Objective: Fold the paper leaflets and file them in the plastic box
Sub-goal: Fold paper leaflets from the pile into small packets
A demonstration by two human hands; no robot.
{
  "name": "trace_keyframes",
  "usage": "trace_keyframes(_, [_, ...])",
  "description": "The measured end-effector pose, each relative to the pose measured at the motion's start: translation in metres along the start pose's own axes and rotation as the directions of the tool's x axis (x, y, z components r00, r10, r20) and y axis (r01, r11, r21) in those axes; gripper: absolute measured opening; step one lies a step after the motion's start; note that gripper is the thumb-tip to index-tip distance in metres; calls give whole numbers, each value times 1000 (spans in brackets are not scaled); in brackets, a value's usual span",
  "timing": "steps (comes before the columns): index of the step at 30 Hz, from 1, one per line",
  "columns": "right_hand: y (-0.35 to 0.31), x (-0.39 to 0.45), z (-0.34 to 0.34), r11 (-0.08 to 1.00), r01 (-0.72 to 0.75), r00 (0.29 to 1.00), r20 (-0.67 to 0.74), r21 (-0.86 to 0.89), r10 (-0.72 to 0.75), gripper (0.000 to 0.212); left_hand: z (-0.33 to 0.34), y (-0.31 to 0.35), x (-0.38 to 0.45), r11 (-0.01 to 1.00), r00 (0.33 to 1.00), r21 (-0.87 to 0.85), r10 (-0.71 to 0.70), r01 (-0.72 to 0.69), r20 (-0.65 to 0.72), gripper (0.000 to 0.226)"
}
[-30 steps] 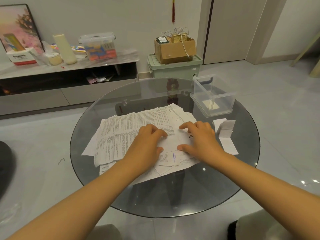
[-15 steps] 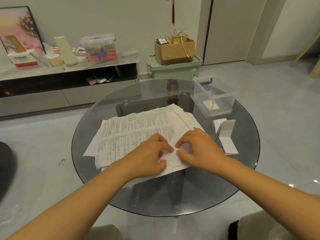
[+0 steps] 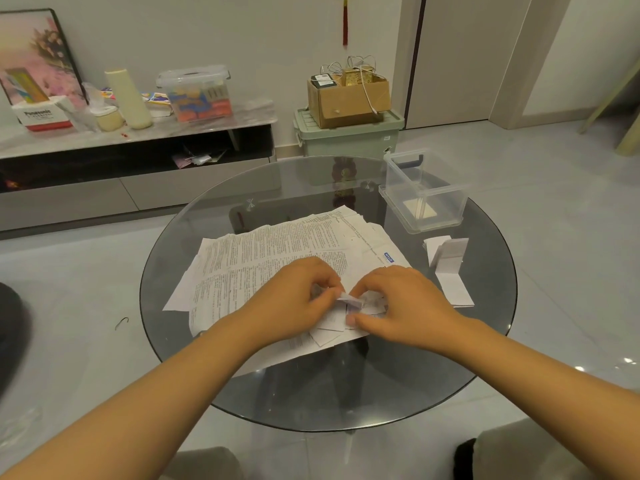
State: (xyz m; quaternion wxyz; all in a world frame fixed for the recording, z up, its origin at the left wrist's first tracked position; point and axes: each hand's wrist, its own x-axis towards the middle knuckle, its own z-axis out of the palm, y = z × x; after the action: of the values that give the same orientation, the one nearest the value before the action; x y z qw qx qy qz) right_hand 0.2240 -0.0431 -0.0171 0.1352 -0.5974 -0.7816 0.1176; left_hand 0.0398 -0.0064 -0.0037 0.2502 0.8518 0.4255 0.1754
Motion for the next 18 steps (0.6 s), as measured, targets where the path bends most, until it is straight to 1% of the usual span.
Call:
trace_keyframes(2, [1,0,-1,999,-28,999,-20,39,29,23,0,3,2,998,999,-54,-32,31,-12,11])
trace_keyframes(3, [1,0,-1,997,-50,998,-21,61,52,21,1,4,2,996,999,-81,-44,44,-5,12])
trace_keyframes(6, [3,0,2,985,-121,992,-20,125,125,28,4,5,3,988,998,-143,-57,61,31,12])
trace_keyframes(7, [4,1,3,981,-135,990,-27,140,140,27,5,5,4,989,997,-133,-59,64,41,13])
trace_keyframes(11, [3,4,6,962,-171,981,-56,212,187,15,16,4,9,999,999,8,-31,31,33,27])
trace_keyframes(13, [2,5,7,952,-196,974,-64,234,216,20,21,4,12,999,999,20,-39,39,9,35])
trace_keyframes(15, [2,6,9,953,-212,971,-67,216,231,30,24,3,16,998,998,17,-60,60,-16,42])
trace_keyframes(18, [4,9,13,949,-251,962,-65,190,267,46,27,4,21,993,993,16,-113,113,-18,53])
